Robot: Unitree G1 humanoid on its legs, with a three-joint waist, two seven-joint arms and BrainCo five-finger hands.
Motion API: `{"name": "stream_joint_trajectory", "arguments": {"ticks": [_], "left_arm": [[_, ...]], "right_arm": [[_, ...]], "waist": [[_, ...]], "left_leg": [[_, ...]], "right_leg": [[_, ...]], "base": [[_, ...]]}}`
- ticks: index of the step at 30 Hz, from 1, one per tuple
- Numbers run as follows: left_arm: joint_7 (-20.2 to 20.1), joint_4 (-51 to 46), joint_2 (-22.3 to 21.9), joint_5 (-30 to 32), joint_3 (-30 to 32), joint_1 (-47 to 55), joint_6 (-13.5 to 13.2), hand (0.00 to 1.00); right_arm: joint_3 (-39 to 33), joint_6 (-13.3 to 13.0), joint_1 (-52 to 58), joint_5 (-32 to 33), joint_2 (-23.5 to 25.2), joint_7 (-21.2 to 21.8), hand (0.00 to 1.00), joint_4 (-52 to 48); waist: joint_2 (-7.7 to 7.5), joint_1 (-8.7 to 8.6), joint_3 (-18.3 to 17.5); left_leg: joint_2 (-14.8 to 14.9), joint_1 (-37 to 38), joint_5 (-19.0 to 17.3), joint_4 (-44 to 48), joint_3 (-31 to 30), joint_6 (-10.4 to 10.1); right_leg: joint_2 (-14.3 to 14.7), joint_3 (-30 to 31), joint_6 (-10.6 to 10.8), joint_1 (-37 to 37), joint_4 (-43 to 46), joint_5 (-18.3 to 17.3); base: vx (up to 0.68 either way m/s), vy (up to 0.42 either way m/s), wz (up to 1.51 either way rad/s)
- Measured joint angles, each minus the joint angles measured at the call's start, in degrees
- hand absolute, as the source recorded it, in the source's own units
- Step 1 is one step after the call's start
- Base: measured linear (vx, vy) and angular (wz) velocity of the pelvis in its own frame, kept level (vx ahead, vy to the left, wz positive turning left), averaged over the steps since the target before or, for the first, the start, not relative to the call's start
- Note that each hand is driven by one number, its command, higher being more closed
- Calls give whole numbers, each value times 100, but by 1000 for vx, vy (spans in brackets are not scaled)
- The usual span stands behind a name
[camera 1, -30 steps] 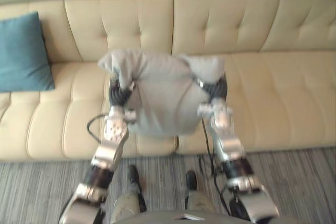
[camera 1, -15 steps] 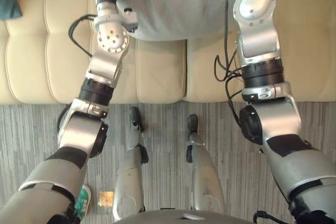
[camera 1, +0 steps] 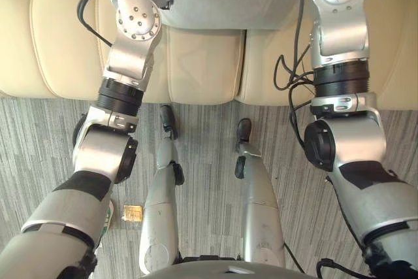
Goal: Pick up cushions and gather them together orderly.
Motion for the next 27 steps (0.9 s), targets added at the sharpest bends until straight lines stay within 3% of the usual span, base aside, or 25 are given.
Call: {"name": "stream_joint_trajectory", "arguments": {"ticks": [4,10,16,20,21,23,27], "left_arm": [[-207,3,304,-15,30,-24,6,0],[-270,19,1185,-80,693,10,34,0],[-521,-196,1648,-522,1250,680,32,0],[-688,-848,1669,-811,1559,1833,27,0],[-797,-1293,1669,-883,1718,2741,-52,0],[-889,-1501,1652,-921,1836,3353,-100,0],[-1328,-2036,1119,-919,1979,5013,-142,0]], "right_arm": [[-63,-7,91,400,-227,60,0,-237],[-367,-38,169,1377,-720,257,0,-234],[-580,-180,360,2263,-1457,430,0,-465],[-914,-373,1396,2718,-1683,567,0,-1320],[-1024,-514,2263,2862,-1750,744,0,-1694],[-1138,-541,2897,2971,-1769,906,0,-1949],[-1394,-567,4867,3116,-1544,1490,0,-2918]], "waist": [[0,-3,0],[-1,66,-1],[-8,22,-7],[-25,-16,-50],[-54,3,-235],[-51,2,-242],[-54,-46,-248]], "left_leg": [[-27,24,204,4,46,181],[-34,108,214,5,-11,178],[1,371,33,2,41,189],[11,759,-60,1,298,256],[4,892,-148,0,333,237],[15,1040,-162,2,333,244],[36,1410,-126,4,263,254]], "right_leg": [[-27,-4,-9,-4,153,-109],[-92,-114,-70,28,397,-273],[-70,-149,-75,347,307,-280],[-108,-141,-28,728,328,-424],[-122,-150,-17,873,295,-511],[-120,-240,-36,1074,228,-529],[-116,-454,-48,1628,69,-580]], "base": [[34,-102,9],[12,-121,11],[-19,-95,0],[17,-89,8],[58,-103,3],[70,-106,3],[98,-114,15]]}}
